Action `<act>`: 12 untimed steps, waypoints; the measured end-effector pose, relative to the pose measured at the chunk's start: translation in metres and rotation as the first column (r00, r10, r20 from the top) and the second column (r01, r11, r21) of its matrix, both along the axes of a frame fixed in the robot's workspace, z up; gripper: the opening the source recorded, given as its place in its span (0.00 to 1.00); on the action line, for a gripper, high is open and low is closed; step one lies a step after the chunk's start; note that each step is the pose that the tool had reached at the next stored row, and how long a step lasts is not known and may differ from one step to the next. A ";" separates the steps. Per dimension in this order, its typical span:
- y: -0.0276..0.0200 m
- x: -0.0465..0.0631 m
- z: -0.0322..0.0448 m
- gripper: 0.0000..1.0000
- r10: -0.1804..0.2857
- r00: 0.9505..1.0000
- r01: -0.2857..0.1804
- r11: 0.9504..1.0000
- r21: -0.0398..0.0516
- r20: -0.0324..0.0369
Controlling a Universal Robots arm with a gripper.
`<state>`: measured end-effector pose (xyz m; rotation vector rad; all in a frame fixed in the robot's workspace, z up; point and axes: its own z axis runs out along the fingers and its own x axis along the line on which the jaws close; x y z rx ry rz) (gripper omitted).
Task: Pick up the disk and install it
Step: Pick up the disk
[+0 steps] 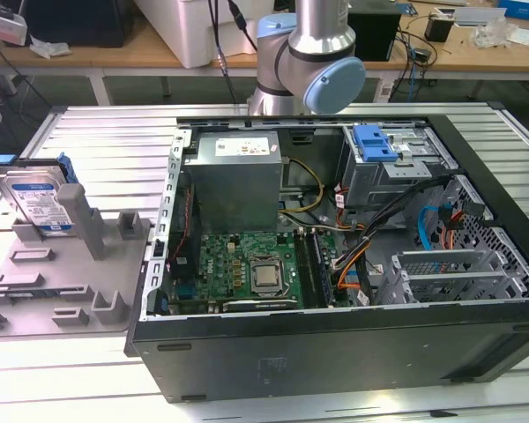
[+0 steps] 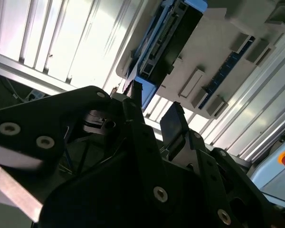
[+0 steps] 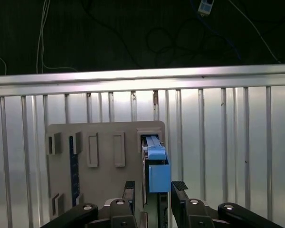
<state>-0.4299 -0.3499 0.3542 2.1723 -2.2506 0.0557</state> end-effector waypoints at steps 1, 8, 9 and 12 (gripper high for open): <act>0.0000 0.000 -0.0007 0.44 0.000 1.000 0.000 1.000 0.000 0.000; 0.0000 0.000 -0.0033 0.44 0.002 1.000 -0.002 1.000 0.001 0.000; 0.0000 0.000 -0.0033 0.44 0.002 1.000 -0.002 1.000 0.001 0.000; 0.0000 0.000 -0.0034 0.44 0.002 1.000 -0.002 1.000 0.001 0.000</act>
